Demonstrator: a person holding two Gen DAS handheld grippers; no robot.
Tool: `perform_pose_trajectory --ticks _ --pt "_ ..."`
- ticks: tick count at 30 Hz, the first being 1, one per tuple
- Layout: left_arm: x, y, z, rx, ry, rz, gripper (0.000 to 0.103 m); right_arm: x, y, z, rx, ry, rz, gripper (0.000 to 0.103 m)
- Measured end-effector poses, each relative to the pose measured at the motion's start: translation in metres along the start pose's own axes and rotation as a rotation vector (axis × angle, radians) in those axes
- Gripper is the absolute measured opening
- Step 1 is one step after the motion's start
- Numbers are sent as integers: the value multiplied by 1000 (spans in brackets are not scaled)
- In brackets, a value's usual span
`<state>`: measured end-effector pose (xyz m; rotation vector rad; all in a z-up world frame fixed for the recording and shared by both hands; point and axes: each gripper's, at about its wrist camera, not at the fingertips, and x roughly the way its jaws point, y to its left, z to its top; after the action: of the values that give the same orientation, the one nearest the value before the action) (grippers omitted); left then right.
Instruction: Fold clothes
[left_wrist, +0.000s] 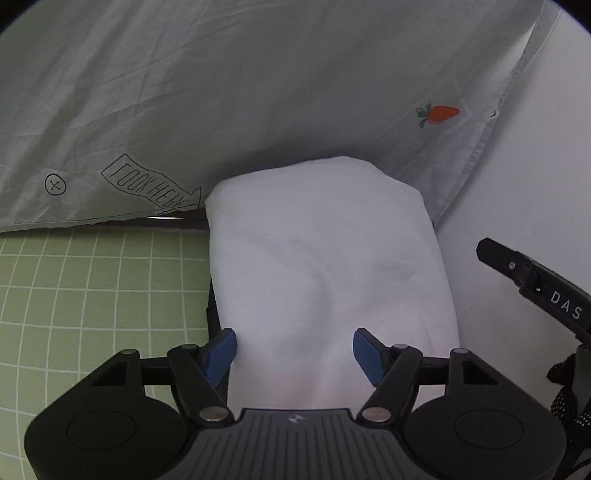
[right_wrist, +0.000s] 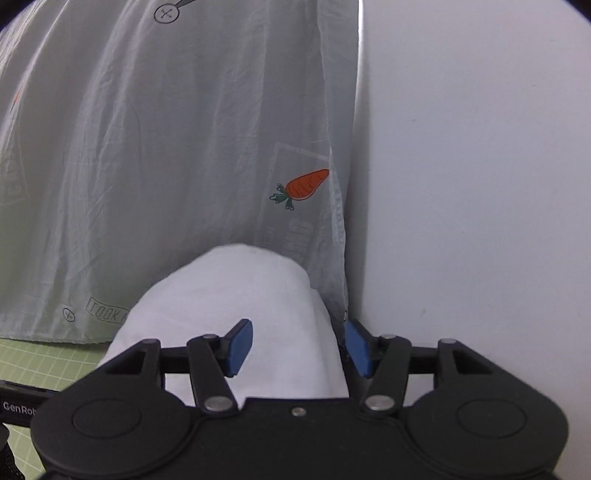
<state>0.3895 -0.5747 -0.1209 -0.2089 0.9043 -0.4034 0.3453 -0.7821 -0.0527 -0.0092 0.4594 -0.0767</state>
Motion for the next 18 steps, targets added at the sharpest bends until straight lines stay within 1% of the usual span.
perform_pose_trajectory --ticks 1,2,3,4,5,6,8,9,11,13,14,15,17,18 --pt "10 0 -1 20 16 29 73 11 1 -6 -1 -1 32 57" --pt "17 0 -5 37 29 46 78 20 1 -12 6 8 75 56" --pt "23 0 -8 55 37 62 83 31 1 -21 22 37 116 50" --pt "28 -1 -12 76 41 78 85 43 2 -33 39 73 150 48" --pt "31 -1 -15 91 42 85 89 55 2 -45 46 116 153 49" --pt "32 -1 -17 98 44 84 92 62 2 -55 44 140 137 49" --pt "33 0 -21 107 46 83 93 65 0 -68 44 145 119 49" --pt "33 0 -19 108 42 85 93 63 -2 -68 53 145 121 50" --pt "31 -3 -16 141 24 98 93 60 -1 -64 41 167 110 54" --pt "23 -9 -18 193 -3 121 93 50 4 -62 9 176 79 66" --pt "16 -12 -20 217 -21 127 93 43 6 -63 1 174 61 81" --pt "8 -15 -22 239 -41 129 93 35 8 -64 -6 172 43 89" --pt "-16 -23 -26 286 -101 117 94 15 11 -65 0 157 27 92" --pt "-30 -27 -30 307 -134 115 99 5 13 -65 10 151 20 99"
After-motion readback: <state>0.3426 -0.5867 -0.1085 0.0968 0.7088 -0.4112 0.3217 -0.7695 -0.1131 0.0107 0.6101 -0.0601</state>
